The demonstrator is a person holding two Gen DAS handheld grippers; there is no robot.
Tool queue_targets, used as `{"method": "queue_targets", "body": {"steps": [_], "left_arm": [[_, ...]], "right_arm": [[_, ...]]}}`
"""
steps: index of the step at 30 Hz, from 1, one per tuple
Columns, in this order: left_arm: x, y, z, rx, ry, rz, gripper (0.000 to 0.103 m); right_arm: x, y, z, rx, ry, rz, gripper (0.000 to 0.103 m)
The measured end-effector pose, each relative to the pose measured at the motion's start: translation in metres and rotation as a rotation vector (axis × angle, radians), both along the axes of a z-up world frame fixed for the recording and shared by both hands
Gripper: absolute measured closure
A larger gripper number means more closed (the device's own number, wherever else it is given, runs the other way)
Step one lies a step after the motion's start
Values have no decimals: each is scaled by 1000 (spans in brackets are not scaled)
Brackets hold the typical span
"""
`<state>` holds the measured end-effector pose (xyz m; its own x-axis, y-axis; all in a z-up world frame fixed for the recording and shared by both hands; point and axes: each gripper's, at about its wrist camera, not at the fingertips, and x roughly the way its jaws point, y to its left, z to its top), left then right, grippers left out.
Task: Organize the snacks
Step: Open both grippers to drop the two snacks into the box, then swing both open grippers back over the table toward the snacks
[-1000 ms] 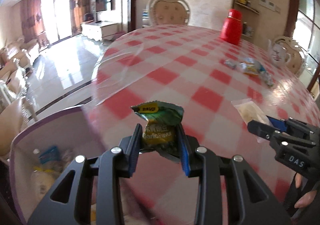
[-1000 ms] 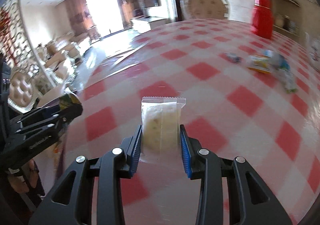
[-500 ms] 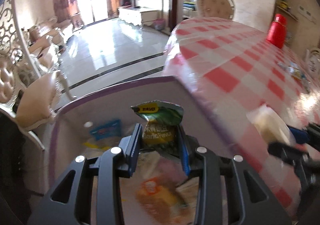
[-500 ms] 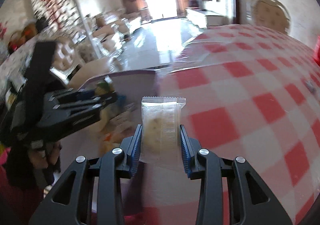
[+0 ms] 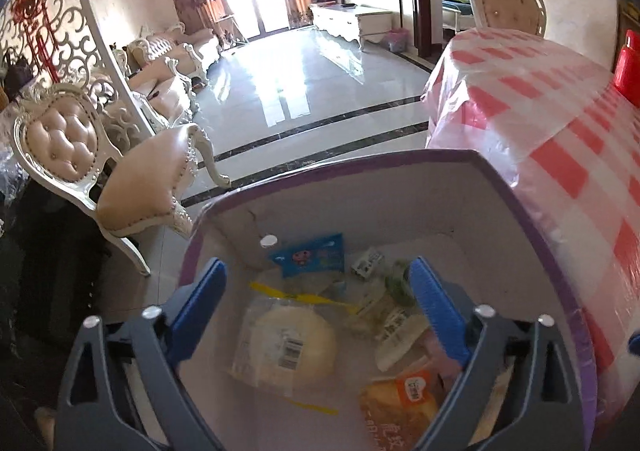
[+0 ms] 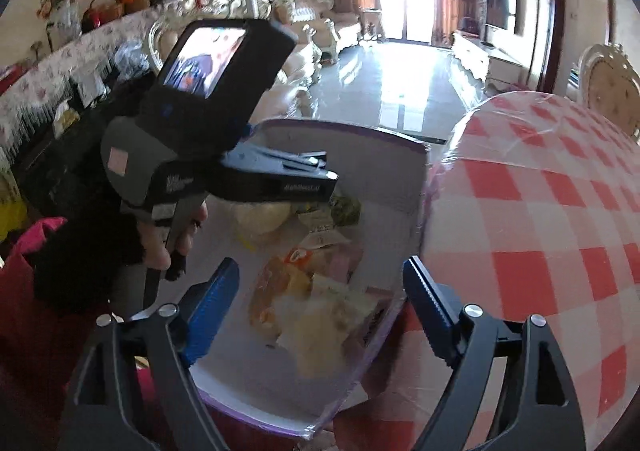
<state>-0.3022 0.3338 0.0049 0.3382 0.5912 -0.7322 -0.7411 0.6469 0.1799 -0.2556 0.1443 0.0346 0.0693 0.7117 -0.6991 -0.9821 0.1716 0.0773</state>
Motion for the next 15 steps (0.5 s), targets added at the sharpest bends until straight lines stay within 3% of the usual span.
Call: {"method": "queue_targets", "body": {"steps": [10,15], "left_arm": [[51,-43,9,35,15,-118,5],[86,-79,22,61,-6,-221,5]], "right_arm": [[71,-57,11,27,11,-237,16],[134,-117,10,19,-6,-411,16]]}}
